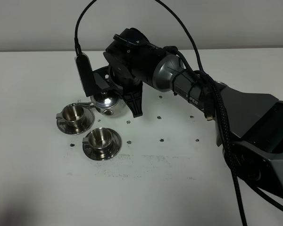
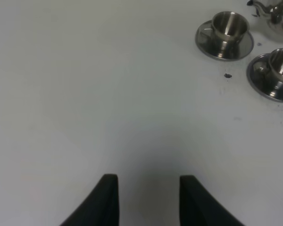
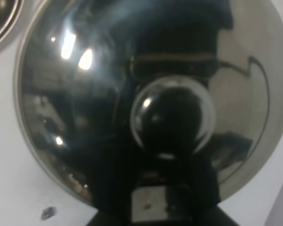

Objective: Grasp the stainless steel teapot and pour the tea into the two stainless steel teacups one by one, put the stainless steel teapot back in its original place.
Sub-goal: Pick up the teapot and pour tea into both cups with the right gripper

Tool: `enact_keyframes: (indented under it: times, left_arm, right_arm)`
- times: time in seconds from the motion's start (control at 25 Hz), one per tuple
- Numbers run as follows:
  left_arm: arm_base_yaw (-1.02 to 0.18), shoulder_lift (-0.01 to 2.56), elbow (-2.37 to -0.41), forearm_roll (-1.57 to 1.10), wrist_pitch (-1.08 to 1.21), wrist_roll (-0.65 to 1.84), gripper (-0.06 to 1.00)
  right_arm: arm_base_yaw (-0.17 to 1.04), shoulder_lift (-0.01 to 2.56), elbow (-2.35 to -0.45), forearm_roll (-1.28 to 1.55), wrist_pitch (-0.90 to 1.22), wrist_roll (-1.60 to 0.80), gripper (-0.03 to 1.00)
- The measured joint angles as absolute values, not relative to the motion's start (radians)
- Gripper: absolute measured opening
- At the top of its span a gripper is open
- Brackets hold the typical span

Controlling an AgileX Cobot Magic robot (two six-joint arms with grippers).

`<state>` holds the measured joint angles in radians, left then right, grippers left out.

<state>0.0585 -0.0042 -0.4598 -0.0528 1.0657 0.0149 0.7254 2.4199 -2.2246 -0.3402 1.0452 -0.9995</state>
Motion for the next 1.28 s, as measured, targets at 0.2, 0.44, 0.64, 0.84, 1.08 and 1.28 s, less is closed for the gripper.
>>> enact_keyframes:
  times: [0.2, 0.44, 0.64, 0.84, 1.08, 1.28]
  left_arm:
    - [0.058, -0.004, -0.46, -0.053, 1.066, 0.015, 0.36]
    - [0.058, -0.004, -0.46, -0.053, 1.066, 0.015, 0.36]
    - [0.058, -0.004, -0.46, -0.053, 1.066, 0.015, 0.36]
    - [0.058, -0.004, -0.46, -0.053, 1.066, 0.015, 0.36]
    - [0.058, -0.004, -0.46, -0.053, 1.066, 0.015, 0.36]
    - [0.058, -0.004, -0.46, -0.053, 1.066, 0.015, 0.36]
  right_arm:
    - [0.725, 2.42, -2.225, -0.377, 1.032, -1.0, 0.18]
    - [0.725, 2.435, -2.225, -0.423, 1.02, -1.0, 0.18]
    - [0.725, 2.455, -2.225, -0.431, 1.001, -1.0, 0.18]
    - [0.731, 2.458, -2.225, -0.451, 0.994, -1.0, 0.18]
    - [0.742, 2.458, -2.225, -0.499, 0.985, -1.0, 0.18]
    - [0.752, 2.458, -2.225, -0.535, 0.979, -1.0, 0.18]
